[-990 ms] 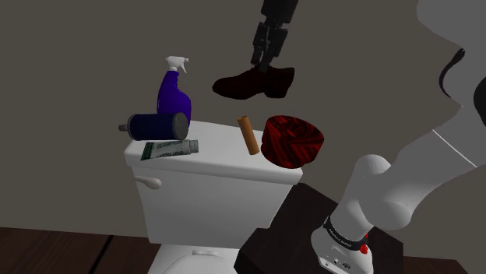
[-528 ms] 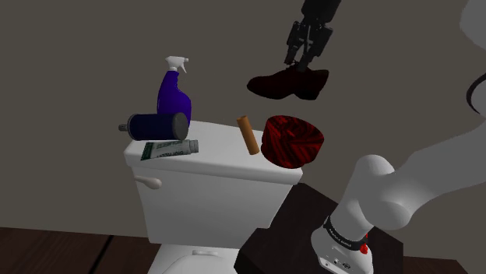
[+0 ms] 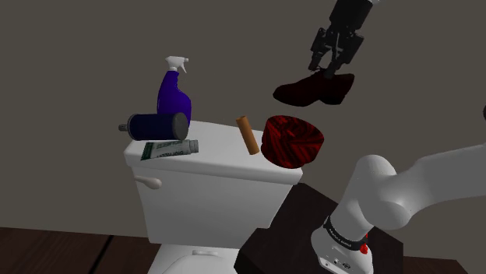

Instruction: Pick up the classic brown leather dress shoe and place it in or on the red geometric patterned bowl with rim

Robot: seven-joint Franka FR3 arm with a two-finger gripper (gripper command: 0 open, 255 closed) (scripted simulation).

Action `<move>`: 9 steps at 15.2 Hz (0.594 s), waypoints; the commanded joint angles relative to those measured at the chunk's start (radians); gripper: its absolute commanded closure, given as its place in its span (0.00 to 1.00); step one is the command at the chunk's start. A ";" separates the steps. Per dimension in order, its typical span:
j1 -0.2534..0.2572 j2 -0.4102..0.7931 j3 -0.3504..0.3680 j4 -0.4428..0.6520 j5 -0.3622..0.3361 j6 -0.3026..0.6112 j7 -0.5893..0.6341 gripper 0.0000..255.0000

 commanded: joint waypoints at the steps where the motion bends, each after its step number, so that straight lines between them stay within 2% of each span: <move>1: -0.002 -0.020 0.000 -0.038 -0.002 0.018 -0.002 1.00; 9: -0.008 -0.088 0.000 -0.197 -0.007 0.109 -0.009 1.00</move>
